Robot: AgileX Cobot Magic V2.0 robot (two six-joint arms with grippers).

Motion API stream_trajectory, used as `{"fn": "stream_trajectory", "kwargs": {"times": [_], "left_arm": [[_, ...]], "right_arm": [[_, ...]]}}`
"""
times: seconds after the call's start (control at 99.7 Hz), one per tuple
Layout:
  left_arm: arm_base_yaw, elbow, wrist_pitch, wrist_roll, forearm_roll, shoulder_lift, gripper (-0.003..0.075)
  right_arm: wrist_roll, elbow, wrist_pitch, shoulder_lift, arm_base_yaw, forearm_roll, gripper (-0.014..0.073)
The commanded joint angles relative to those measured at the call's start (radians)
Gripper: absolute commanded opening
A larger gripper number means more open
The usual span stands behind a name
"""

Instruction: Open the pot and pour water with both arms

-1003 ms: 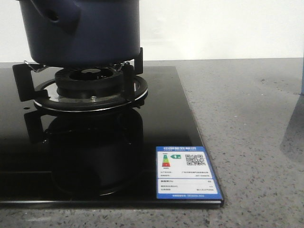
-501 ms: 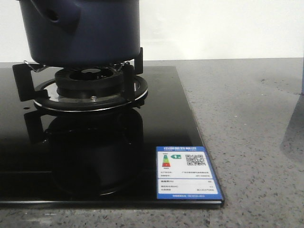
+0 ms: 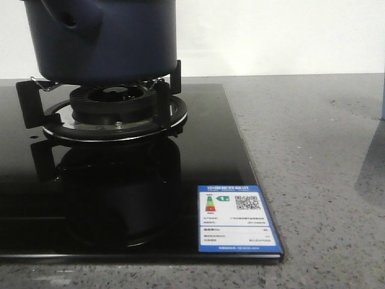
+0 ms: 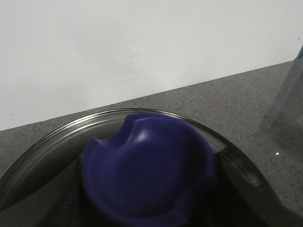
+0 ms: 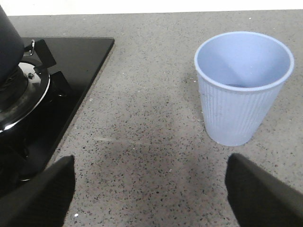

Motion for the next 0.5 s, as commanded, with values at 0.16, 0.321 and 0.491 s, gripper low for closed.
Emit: {"fn": "stream_trajectory", "kwargs": {"times": [0.16, 0.321, 0.491], "left_arm": [[-0.002, -0.041, -0.088, -0.003, -0.011, -0.031, 0.0356], [-0.002, -0.041, -0.125, -0.003, -0.011, -0.072, 0.0359], [0.0, -0.041, -0.184, -0.003, -0.011, -0.136, 0.0359]], "right_arm": [[-0.011, -0.035, -0.073, 0.007, 0.001, -0.01, 0.0561], [-0.011, -0.035, -0.075, 0.007, 0.001, -0.052, 0.0561], [-0.011, -0.02, -0.119, 0.007, -0.001, -0.081, 0.0561]]}}
